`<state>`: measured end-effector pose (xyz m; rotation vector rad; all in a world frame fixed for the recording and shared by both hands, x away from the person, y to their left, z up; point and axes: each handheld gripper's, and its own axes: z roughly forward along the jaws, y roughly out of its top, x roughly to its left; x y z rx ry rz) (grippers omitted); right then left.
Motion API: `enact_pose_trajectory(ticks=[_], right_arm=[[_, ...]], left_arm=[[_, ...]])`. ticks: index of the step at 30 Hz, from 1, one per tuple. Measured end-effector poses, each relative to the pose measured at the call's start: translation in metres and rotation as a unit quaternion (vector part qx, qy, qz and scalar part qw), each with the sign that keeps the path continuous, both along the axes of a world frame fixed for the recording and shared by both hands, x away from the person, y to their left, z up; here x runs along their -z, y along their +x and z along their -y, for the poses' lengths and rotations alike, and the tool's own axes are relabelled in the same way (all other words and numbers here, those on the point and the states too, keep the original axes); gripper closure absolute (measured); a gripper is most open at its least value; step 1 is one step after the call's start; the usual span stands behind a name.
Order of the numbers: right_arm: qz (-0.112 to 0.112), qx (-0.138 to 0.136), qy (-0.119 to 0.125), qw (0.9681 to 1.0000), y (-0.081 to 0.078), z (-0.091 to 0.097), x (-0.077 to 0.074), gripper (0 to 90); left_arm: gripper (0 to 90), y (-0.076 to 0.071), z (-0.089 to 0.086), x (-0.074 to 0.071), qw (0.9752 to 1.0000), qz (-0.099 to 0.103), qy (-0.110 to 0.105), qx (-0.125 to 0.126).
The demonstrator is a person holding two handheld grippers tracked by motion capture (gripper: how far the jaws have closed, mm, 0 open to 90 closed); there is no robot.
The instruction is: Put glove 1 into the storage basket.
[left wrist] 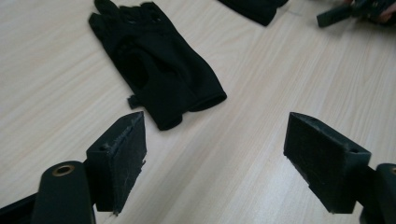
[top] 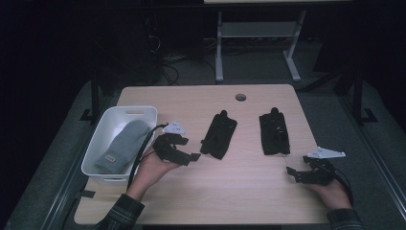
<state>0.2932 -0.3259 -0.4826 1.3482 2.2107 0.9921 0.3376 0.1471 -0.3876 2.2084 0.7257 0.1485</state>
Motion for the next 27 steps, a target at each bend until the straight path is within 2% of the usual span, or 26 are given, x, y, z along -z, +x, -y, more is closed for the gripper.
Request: enact_pose_trajectory(ticks=[6,9,11,14,18,20,22,24,26,27], right_arm=[[-0.001,-0.002,-0.003,1.0,0.0,-0.001,0.0,14.9],[0.0,-0.002,-0.006,1.0,0.0,-0.002,0.0,14.9],[-0.001,-0.003,-0.008,1.0,0.0,-0.002,0.0,15.0],[-0.002,-0.004,-0.009,0.9999,0.0,-0.002,0.0,15.2],[-0.003,-0.007,-0.01,0.9999,0.001,-0.001,-0.001,16.0],[-0.006,-0.01,-0.009,0.9999,0.001,-0.002,-0.002,20.5],[-0.013,-0.014,-0.006,0.9998,0.002,-0.002,-0.005,23.7],[-0.007,-0.017,-0.008,0.9998,0.003,-0.005,-0.009,28.9],[0.0,-0.023,-0.008,0.9997,0.004,-0.007,-0.013,34.1],[0.004,-0.022,-0.008,0.9997,0.005,-0.008,-0.015,37.3]], left_arm=[[18.8,-0.01,0.006,0.023,0.9998,0.007,0.018,0.009],[18.6,-0.013,0.007,0.036,0.9998,0.003,0.015,0.01],[17.7,-0.014,0.007,0.046,0.9996,-0.003,0.024,0.012],[16.9,-0.017,0.006,0.057,0.9983,-0.002,0.056,0.016],[16.2,-0.019,0.003,0.069,0.9978,-0.009,0.063,0.019],[15.2,-0.02,0.001,0.074,0.9962,-0.007,0.083,0.025],[14.0,-0.021,-0.001,0.077,0.9953,0.0,0.092,0.032],[13.3,-0.022,-0.004,0.079,0.996,0.009,0.083,0.032],[12.7,-0.024,-0.006,0.081,0.9954,0.025,0.082,0.042],[12.5,-0.025,-0.008,0.083,0.996,0.029,0.074,0.041]])
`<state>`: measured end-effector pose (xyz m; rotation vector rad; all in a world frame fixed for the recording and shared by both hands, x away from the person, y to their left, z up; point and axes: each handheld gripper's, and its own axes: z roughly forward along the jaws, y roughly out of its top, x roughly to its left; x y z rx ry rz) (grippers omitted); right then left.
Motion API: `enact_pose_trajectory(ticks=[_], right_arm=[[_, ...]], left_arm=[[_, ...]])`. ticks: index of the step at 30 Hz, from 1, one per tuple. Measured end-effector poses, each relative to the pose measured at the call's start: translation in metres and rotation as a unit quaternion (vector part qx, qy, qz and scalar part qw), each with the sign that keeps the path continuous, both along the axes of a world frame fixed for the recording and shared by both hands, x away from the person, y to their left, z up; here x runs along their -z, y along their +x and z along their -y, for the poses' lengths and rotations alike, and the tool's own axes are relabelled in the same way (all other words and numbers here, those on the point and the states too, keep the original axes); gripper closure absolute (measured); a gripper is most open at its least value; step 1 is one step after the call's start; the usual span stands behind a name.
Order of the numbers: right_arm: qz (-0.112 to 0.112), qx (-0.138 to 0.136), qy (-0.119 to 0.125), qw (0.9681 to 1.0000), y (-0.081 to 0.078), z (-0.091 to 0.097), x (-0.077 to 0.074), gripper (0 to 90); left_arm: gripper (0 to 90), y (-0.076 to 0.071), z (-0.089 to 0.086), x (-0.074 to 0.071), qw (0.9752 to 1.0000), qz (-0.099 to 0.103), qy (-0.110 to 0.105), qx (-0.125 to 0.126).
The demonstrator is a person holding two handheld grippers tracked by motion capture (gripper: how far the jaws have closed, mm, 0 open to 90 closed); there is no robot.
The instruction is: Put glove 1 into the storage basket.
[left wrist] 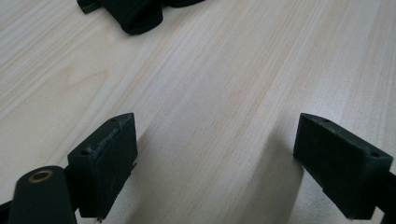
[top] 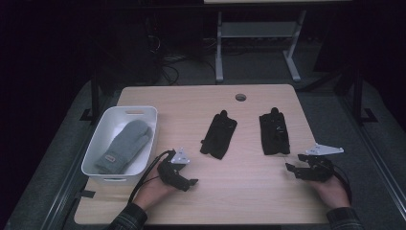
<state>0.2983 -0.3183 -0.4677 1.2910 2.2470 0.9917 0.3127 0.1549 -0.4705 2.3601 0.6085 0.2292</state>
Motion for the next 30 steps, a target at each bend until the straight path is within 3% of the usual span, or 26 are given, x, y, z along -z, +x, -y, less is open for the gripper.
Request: enact_pose_trajectory(ticks=[4,9,12,19,25,30], right_arm=[[0.003,-0.007,0.012,0.9999,0.007,-0.003,-0.01,54.9],[0.018,-0.007,0.021,0.9996,0.023,-0.006,-0.025,80.1],[0.03,-0.004,0.017,0.9994,0.036,-0.009,-0.031,90.0],[0.023,-0.006,0.008,0.9997,0.074,-0.018,-0.034,90.0],[0.002,0.011,-0.001,0.9999,0.1,-0.015,-0.021,90.0],[-0.016,0.022,-0.005,0.9996,0.11,-0.009,-0.008,90.0]], left_arm=[[12.4,-0.003,-0.006,0.006,0.9993,0.018,-0.034,-0.001],[12.5,-0.004,-0.008,0.007,0.9991,0.021,-0.038,0.002],[12.4,-0.004,-0.008,0.006,0.9991,0.02,-0.036,0.001],[12.4,-0.004,-0.008,0.007,0.9992,0.021,-0.035,-0.001],[12.5,-0.004,-0.008,0.006,0.9992,0.02,-0.035,-0.006],[12.5,-0.004,-0.007,0.007,0.9991,0.021,-0.036,-0.011]])
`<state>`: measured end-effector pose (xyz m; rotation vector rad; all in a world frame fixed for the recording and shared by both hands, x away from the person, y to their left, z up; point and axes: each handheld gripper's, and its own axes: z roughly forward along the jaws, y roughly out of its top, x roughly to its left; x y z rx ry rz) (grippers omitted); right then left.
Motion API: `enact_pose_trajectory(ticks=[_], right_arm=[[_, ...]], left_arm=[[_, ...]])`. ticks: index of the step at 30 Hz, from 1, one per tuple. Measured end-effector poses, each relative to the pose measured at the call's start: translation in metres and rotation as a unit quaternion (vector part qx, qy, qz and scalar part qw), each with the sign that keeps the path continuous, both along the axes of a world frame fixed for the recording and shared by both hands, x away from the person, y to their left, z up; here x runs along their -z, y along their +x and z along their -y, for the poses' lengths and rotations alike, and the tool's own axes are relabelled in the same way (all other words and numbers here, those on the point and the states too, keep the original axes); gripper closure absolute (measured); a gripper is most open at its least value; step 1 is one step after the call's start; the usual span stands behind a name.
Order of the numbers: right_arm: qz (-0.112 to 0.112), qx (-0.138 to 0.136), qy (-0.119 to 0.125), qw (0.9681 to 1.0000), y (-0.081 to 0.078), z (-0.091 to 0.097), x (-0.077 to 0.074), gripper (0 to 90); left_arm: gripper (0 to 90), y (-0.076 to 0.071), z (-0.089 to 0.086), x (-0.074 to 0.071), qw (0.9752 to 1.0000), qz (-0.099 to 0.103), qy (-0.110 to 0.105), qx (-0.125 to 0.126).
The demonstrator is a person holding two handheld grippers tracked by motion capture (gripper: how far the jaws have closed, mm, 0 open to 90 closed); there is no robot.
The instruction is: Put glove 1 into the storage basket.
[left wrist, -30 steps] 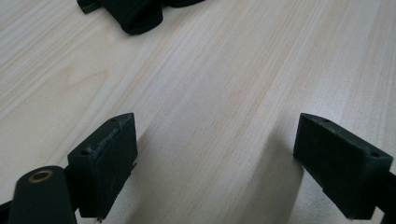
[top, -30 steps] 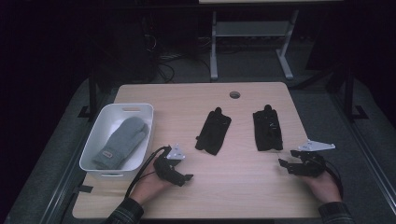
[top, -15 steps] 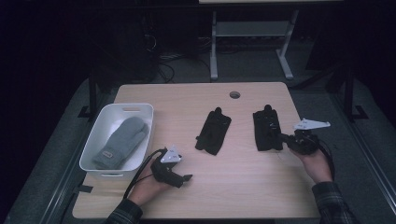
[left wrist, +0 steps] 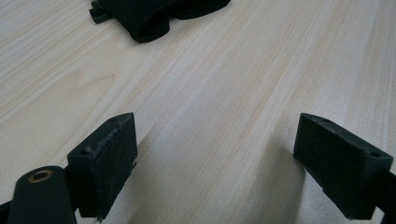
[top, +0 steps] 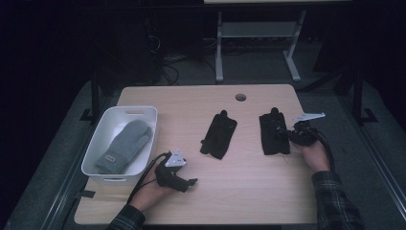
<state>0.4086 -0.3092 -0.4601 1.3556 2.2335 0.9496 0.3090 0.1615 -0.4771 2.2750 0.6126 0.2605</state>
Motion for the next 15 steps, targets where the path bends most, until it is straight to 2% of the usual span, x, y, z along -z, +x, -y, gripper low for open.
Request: enact_pose_trajectory(ticks=[3,7,15], right_arm=[[-0.015,-0.003,-0.013,0.9998,0.002,0.0,0.007,90.0],[-0.017,-0.007,-0.007,0.9998,0.0,-0.001,0.009,90.0],[-0.027,-0.037,-0.006,0.9989,-0.02,-0.005,0.008,90.0]], left_arm=[[12.5,0.0,0.0,0.0,1.0,0.0,0.001,0.0],[12.5,0.0,0.0,0.0,1.0,0.0,0.001,-0.001],[12.5,0.0,0.0,0.0,1.0,0.0,0.002,-0.002]])
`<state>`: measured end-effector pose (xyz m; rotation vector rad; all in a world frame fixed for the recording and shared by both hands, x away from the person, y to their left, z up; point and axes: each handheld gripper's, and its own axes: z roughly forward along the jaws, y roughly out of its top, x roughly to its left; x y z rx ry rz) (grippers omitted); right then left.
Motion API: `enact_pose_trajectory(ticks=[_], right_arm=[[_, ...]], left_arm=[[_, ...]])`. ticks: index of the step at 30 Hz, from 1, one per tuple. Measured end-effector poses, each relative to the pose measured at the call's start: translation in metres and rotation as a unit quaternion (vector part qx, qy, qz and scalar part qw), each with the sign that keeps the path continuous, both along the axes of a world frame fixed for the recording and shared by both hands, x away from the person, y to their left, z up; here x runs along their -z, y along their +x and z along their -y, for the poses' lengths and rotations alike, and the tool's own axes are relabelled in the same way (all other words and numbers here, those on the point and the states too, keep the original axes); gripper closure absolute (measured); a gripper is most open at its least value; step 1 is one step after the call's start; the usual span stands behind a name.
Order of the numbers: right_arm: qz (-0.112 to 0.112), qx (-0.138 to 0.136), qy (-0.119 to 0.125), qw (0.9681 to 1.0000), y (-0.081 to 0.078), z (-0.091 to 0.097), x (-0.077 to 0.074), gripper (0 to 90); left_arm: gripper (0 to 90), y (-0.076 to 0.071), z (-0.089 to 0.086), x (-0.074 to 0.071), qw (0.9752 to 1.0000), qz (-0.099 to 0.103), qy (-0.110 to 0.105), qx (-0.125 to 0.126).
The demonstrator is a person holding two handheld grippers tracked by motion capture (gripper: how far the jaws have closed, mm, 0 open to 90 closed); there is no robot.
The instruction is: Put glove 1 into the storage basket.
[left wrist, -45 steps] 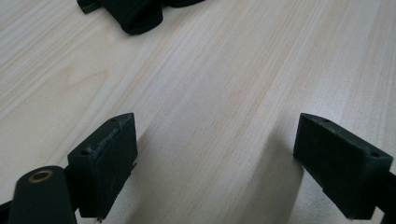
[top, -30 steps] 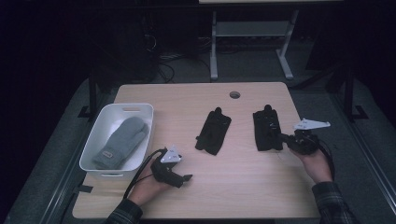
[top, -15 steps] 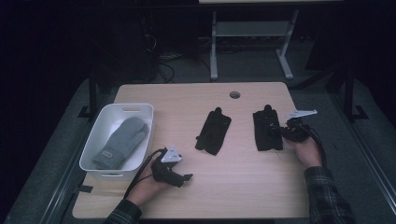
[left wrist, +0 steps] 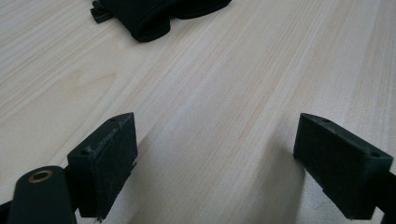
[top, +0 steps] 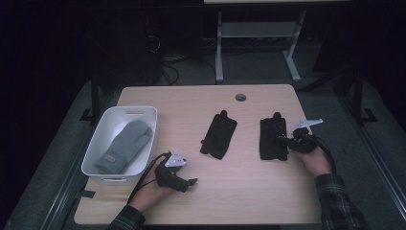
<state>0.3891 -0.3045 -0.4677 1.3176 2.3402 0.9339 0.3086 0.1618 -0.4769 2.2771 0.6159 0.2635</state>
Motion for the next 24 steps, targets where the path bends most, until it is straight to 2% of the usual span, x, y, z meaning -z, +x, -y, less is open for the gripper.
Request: enact_pose_trajectory(ticks=[4,13,24], right_arm=[[-0.007,-0.011,-0.004,0.9999,-0.013,-0.005,-0.001,90.0],[-0.007,-0.058,-0.013,0.9982,-0.051,-0.024,-0.003,90.0],[-0.02,-0.1,-0.005,0.9948,-0.085,-0.041,-0.005,90.0]], left_arm=[[12.5,0.0,0.0,0.0,1.0,0.0,0.0,-0.001],[12.5,0.0,0.0,0.0,1.0,0.0,-0.001,-0.001],[12.5,0.0,0.0,0.001,1.0,0.002,-0.002,-0.001]])
